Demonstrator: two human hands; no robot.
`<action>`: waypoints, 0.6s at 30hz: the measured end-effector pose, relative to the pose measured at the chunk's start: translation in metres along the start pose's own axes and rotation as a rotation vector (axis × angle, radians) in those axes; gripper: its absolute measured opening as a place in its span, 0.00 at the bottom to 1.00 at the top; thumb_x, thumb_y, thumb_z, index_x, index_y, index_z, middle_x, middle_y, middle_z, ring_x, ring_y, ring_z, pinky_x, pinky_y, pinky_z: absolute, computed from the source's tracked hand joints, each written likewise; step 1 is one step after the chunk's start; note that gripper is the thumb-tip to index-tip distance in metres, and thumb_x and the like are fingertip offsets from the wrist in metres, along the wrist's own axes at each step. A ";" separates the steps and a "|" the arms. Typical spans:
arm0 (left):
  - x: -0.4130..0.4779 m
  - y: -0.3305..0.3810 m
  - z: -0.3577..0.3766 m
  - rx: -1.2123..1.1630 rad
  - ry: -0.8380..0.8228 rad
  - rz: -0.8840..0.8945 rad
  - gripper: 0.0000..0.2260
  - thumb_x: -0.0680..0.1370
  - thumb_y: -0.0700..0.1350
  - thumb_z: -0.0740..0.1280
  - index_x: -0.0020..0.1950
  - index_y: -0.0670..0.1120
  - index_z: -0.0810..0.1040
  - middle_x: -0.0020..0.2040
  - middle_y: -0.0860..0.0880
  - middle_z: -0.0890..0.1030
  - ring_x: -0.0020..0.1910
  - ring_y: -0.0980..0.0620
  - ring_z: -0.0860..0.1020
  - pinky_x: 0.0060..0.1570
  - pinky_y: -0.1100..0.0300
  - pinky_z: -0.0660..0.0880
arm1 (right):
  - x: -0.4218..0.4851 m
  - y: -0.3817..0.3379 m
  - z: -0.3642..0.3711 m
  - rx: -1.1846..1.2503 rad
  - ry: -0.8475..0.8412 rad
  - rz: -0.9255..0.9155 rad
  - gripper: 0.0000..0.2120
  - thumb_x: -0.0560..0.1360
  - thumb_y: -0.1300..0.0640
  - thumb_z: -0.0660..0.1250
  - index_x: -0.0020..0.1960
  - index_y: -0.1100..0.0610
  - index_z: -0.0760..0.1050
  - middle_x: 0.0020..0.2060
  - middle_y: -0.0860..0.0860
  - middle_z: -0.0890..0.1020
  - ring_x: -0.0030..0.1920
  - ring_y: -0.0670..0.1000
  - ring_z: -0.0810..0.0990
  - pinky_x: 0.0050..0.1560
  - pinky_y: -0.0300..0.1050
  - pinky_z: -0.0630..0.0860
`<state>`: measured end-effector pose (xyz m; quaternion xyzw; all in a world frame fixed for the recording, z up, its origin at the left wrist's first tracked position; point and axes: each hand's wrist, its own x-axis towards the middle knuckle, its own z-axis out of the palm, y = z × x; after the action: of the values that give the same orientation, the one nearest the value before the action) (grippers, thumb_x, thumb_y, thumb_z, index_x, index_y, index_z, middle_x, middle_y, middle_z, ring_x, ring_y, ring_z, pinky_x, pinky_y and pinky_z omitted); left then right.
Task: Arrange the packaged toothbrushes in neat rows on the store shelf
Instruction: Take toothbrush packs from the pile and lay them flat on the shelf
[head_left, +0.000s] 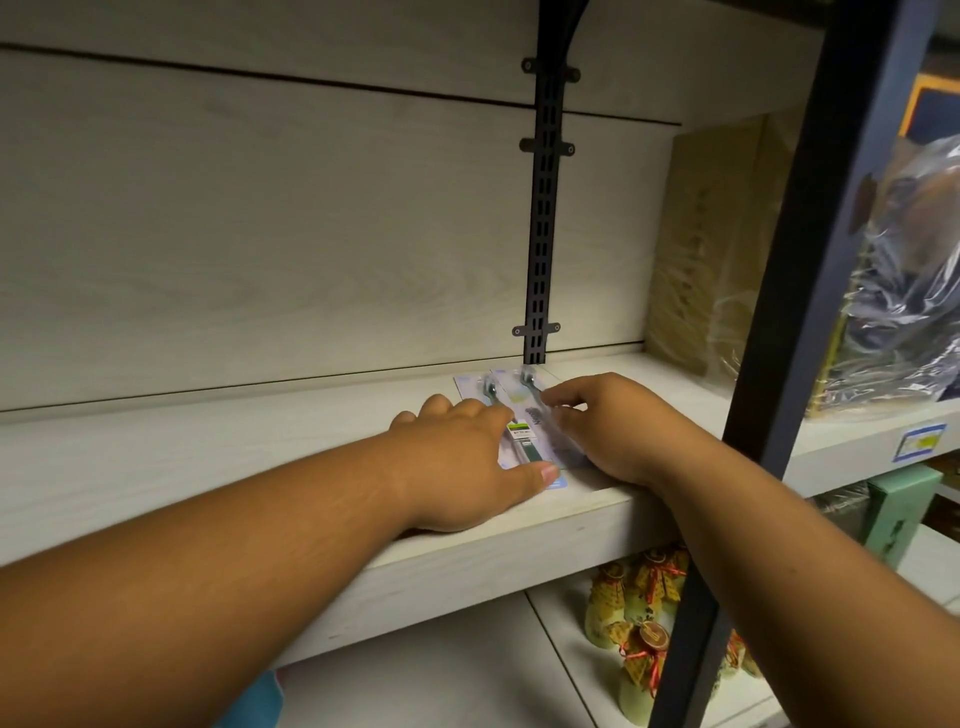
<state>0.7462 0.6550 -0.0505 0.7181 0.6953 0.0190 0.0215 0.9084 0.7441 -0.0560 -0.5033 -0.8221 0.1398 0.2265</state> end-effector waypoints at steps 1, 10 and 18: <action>0.000 0.000 0.000 -0.005 0.000 -0.004 0.35 0.76 0.73 0.51 0.78 0.55 0.57 0.79 0.53 0.61 0.74 0.47 0.60 0.71 0.46 0.61 | 0.000 0.000 0.000 -0.001 0.001 -0.004 0.18 0.83 0.54 0.60 0.70 0.48 0.77 0.69 0.47 0.78 0.66 0.50 0.77 0.59 0.39 0.69; -0.001 0.003 0.001 -0.029 0.012 -0.045 0.37 0.76 0.73 0.52 0.81 0.56 0.53 0.80 0.54 0.59 0.76 0.48 0.57 0.73 0.46 0.58 | 0.003 0.001 0.003 -0.031 -0.020 -0.009 0.19 0.84 0.56 0.58 0.72 0.47 0.75 0.71 0.48 0.77 0.66 0.52 0.77 0.61 0.41 0.70; -0.001 0.004 0.003 -0.040 0.012 -0.071 0.36 0.75 0.74 0.52 0.80 0.60 0.53 0.79 0.54 0.62 0.74 0.48 0.59 0.70 0.48 0.59 | 0.004 0.000 0.002 -0.076 -0.058 -0.027 0.22 0.81 0.59 0.61 0.74 0.47 0.73 0.72 0.51 0.75 0.67 0.57 0.75 0.68 0.46 0.72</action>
<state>0.7507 0.6541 -0.0530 0.6924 0.7198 0.0362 0.0324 0.9061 0.7473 -0.0570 -0.4961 -0.8397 0.1201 0.1854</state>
